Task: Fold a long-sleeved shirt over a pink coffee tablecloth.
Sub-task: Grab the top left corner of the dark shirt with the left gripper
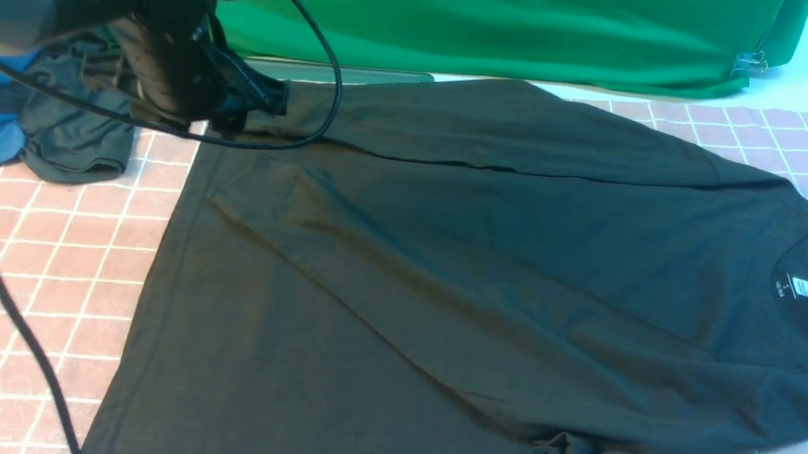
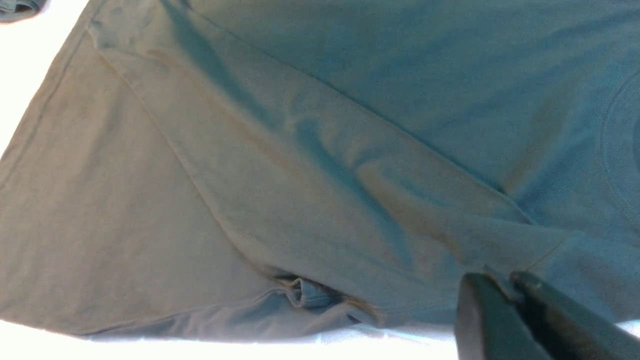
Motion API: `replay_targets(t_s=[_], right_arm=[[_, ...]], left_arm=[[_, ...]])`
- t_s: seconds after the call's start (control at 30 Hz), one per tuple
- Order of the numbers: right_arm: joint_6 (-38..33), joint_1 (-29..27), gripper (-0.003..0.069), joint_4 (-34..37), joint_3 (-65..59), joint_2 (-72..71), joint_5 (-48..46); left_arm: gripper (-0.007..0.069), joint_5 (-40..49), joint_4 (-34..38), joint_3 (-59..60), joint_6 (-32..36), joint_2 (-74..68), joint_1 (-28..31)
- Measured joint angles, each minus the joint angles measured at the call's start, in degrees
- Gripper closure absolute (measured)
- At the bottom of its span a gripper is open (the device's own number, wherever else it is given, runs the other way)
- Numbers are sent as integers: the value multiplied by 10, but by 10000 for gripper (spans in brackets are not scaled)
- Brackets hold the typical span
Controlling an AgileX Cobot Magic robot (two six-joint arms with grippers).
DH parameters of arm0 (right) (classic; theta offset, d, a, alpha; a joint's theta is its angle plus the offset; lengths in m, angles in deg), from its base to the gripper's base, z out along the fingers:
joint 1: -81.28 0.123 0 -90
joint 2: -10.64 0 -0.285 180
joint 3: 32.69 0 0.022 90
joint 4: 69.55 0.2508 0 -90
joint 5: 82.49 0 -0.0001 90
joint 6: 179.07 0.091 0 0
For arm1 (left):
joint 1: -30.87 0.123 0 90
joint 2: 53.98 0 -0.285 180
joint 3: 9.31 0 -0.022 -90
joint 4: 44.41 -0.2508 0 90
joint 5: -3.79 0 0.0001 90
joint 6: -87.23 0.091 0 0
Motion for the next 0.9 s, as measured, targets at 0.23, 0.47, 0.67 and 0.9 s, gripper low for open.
replay_targets(t_s=[0.23,0.47,0.67,0.9], right_arm=[[8,0,568,-7,0,1,-1],[16,0,568,-11,0,20,-4],[16,0,568,-11,0,20,-4],[16,0,568,-11,0,20,-4]], left_arm=[[604,-4,215,84,98,34,-142],[589,-92,237,136,91,-9,-319],[426,-175,238,136,82,-52,-371],[219,-228,257,136,81,-76,-374]])
